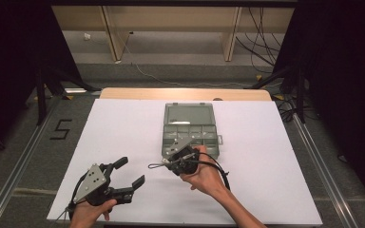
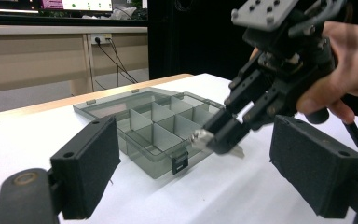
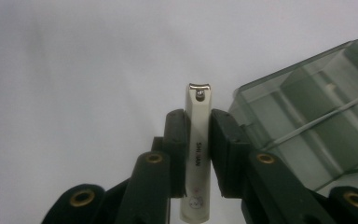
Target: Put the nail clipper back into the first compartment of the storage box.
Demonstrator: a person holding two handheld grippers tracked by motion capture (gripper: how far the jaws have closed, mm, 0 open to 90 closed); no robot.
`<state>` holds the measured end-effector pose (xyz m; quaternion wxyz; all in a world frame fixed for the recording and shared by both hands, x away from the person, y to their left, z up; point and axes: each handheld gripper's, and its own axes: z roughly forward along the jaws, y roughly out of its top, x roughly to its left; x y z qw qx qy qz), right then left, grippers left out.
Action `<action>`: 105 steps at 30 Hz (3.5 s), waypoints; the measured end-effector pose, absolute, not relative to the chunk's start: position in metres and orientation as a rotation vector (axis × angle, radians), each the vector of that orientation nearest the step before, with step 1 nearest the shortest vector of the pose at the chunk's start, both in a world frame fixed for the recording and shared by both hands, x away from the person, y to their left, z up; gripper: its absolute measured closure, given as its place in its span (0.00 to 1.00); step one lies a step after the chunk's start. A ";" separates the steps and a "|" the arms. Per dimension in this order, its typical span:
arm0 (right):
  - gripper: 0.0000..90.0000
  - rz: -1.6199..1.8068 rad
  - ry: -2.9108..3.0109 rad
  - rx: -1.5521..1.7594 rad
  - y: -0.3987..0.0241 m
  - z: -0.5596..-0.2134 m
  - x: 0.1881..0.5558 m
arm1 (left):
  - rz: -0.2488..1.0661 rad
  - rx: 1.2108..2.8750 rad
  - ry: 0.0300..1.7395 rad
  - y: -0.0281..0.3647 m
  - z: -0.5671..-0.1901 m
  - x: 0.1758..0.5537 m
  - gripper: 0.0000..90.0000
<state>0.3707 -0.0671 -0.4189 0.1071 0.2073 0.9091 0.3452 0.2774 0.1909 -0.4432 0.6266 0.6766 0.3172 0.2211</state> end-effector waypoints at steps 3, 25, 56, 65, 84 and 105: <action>0.85 1.047 2.653 0.616 -0.070 -0.416 0.372 | 0.507 1.552 0.727 0.191 -0.443 0.277 0.17; 0.85 1.143 2.483 0.720 -0.083 -0.403 0.409 | 0.506 1.558 0.727 0.191 -0.444 0.278 0.17; 0.85 1.166 2.418 0.813 -0.071 -0.418 0.459 | 0.506 1.553 0.729 0.191 -0.444 0.278 0.17; 0.85 1.173 2.402 0.852 -0.064 -0.422 0.471 | 0.505 1.552 0.728 0.191 -0.444 0.278 0.17; 0.85 1.159 2.395 0.919 -0.052 -0.431 0.487 | 0.504 1.554 0.726 0.191 -0.444 0.278 0.17; 0.85 1.104 2.424 0.958 -0.049 -0.445 0.497 | 0.503 1.554 0.726 0.191 -0.444 0.278 0.17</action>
